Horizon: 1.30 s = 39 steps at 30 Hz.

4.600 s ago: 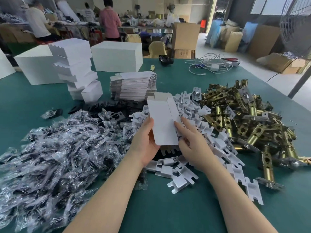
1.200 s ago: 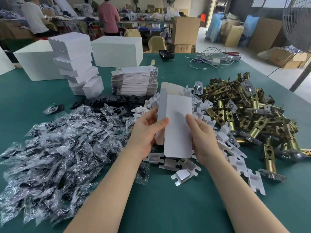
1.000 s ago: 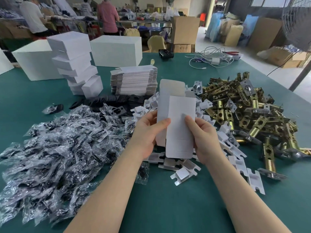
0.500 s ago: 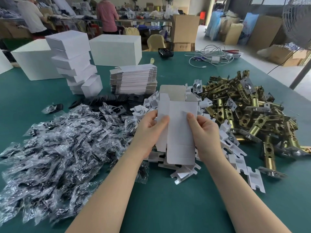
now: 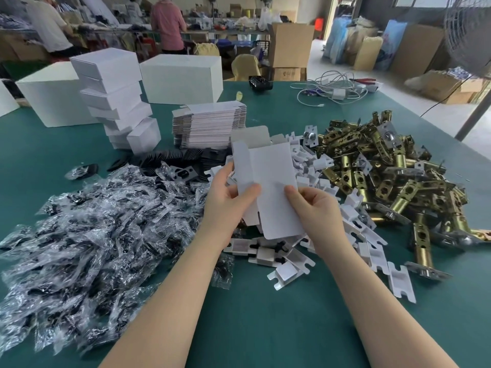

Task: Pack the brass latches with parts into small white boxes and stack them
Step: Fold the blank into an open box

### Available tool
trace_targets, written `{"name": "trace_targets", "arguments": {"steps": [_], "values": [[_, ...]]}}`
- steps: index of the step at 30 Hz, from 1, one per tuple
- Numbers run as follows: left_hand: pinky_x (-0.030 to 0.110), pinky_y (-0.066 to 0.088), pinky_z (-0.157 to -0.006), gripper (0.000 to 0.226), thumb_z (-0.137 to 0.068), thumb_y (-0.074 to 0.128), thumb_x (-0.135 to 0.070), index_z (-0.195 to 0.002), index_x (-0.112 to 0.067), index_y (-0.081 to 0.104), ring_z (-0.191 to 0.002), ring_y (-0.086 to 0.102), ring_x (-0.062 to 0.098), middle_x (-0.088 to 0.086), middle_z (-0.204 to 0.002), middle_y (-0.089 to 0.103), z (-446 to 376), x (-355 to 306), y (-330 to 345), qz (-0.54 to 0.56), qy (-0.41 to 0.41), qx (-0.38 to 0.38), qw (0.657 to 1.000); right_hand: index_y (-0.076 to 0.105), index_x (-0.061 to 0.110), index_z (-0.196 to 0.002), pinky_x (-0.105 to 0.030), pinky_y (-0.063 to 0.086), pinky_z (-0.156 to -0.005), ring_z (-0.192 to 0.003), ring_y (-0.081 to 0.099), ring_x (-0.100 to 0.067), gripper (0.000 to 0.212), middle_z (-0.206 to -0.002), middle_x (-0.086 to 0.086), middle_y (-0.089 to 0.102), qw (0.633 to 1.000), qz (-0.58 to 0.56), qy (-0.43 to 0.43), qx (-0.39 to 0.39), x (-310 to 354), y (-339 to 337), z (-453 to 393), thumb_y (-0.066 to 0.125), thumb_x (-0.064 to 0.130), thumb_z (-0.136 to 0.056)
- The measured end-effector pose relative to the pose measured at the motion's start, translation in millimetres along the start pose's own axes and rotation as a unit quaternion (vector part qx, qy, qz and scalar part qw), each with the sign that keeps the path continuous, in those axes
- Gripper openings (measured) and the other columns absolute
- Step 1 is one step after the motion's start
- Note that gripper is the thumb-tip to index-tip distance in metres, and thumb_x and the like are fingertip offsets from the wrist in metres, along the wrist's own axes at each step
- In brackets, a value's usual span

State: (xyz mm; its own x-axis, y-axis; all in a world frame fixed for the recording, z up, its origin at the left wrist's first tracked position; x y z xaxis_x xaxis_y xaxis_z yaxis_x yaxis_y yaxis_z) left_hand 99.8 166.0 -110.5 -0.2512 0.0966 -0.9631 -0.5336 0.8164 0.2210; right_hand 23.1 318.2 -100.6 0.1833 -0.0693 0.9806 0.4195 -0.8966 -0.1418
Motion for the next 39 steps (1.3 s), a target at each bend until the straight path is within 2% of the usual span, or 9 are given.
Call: {"name": "trace_targets", "arguments": {"steps": [4, 9, 12, 15, 20, 26, 31, 34, 39], "values": [[0.037, 0.061, -0.073, 0.070, -0.090, 0.068, -0.003, -0.149, -0.027, 0.040, -0.100, 0.073, 0.026, 0.007, -0.109, 0.075, -0.8, 0.7, -5.9, 0.066, -0.012, -0.048, 0.997, 0.074, 0.046, -0.098, -0.025, 0.053, -0.060, -0.073, 0.069, -0.013, 0.029, -0.081, -0.003, 0.074, 0.989, -0.134, 0.011, 0.059, 2.2, 3.5, -0.5, 0.046, 0.039, -0.103], [0.026, 0.056, -0.056, 0.081, -0.100, 0.055, -0.029, -0.157, -0.040, -0.001, -0.083, 0.074, 0.016, 0.014, -0.141, 0.053, 3.4, -6.3, -1.9, 0.095, -0.045, -0.062, 0.993, 0.068, 0.043, -0.113, -0.030, 0.059, -0.078, -0.090, 0.073, -0.024, 0.050, -0.108, -0.001, 0.074, 0.979, -0.161, -0.053, 0.114, 6.7, -0.7, 3.2, 0.046, 0.000, -0.099], [0.030, 0.055, -0.068, 0.070, -0.087, 0.050, -0.069, -0.149, -0.049, 0.026, -0.117, 0.064, 0.022, 0.006, -0.157, 0.038, 10.6, -15.3, 13.5, 0.013, -0.026, 0.015, 0.999, 0.060, 0.049, -0.118, -0.025, 0.057, -0.084, -0.097, 0.072, -0.015, 0.060, -0.119, 0.016, 0.068, 0.986, -0.072, -0.124, 0.086, 9.2, 2.0, 8.7, 0.059, -0.005, -0.092], [0.023, 0.053, -0.072, 0.095, -0.069, 0.059, -0.084, -0.147, -0.034, 0.040, -0.106, 0.067, 0.012, -0.001, -0.143, 0.055, 18.2, -19.8, 23.0, 0.007, -0.021, 0.107, 0.994, 0.052, 0.061, -0.118, -0.031, 0.056, -0.091, -0.108, 0.067, -0.008, 0.064, -0.121, 0.019, 0.064, 0.987, -0.038, -0.145, 0.057, 10.7, 3.2, 8.8, 0.069, 0.006, -0.089], [0.026, 0.053, -0.091, 0.067, -0.082, 0.066, 0.002, -0.136, -0.033, 0.050, -0.118, 0.064, 0.020, -0.010, -0.126, 0.065, 18.2, -18.4, 19.7, 0.029, 0.003, 0.160, 0.987, 0.043, 0.042, -0.118, -0.018, 0.042, -0.104, -0.125, 0.053, -0.002, 0.051, -0.136, 0.019, 0.052, 0.980, -0.035, -0.196, 0.025, 19.6, -3.5, 6.8, 0.074, 0.020, -0.085], [0.025, 0.059, -0.076, 0.045, -0.094, 0.064, -0.012, -0.118, -0.050, 0.066, -0.103, 0.071, 0.020, -0.012, -0.125, 0.066, 18.7, -39.4, 16.2, -0.044, 0.079, 0.120, 0.989, 0.042, 0.027, -0.118, -0.025, 0.039, -0.110, -0.127, 0.054, -0.007, 0.048, -0.119, 0.026, 0.062, 0.971, -0.050, -0.233, 0.035, 27.1, -7.4, 3.6, 0.071, 0.006, -0.086], [0.027, 0.044, -0.044, 0.036, -0.088, 0.071, -0.036, -0.124, -0.036, 0.065, -0.051, 0.053, 0.019, -0.017, -0.097, 0.074, 21.1, -50.7, 13.7, -0.206, 0.235, 0.028, 0.950, 0.050, 0.022, -0.118, -0.036, 0.044, -0.107, -0.123, 0.059, -0.022, 0.036, -0.123, -0.011, 0.064, 0.961, -0.100, -0.256, -0.001, 38.4, -11.1, 5.6, 0.068, 0.007, -0.090], [0.020, 0.039, -0.055, 0.032, -0.085, 0.068, -0.046, -0.115, -0.035, 0.067, -0.060, 0.048, 0.005, -0.020, -0.089, 0.070, 20.6, -49.7, 10.1, -0.217, 0.276, -0.030, 0.936, 0.052, 0.027, -0.120, -0.046, 0.049, -0.102, -0.116, 0.063, -0.027, 0.034, -0.123, -0.016, 0.064, 0.963, -0.102, -0.251, 0.003, 38.6, -8.7, 7.8, 0.068, 0.017, -0.091], [0.015, 0.049, -0.085, 0.031, -0.093, 0.059, -0.055, -0.117, -0.038, 0.049, -0.104, 0.062, -0.004, -0.032, -0.106, 0.064, 23.0, -32.3, 19.1, -0.138, 0.145, 0.010, 0.980, 0.050, 0.033, -0.122, -0.045, 0.054, -0.093, -0.104, 0.067, -0.023, 0.045, -0.117, -0.005, 0.066, 0.980, -0.063, -0.187, 0.042, 26.5, 3.0, 8.6, 0.068, 0.029, -0.081]]}}
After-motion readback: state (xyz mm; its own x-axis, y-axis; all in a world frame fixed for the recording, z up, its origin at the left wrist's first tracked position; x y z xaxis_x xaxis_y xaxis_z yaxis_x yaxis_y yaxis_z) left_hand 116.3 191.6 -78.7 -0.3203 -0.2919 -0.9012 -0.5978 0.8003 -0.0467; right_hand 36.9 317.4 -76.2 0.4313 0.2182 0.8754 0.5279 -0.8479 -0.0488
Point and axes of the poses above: each hand's wrist, its own z-axis away from the middle knuckle, its own y-axis out of the palm, x = y × z, the point moved 3 cm from there along -z, towards the middle knuckle
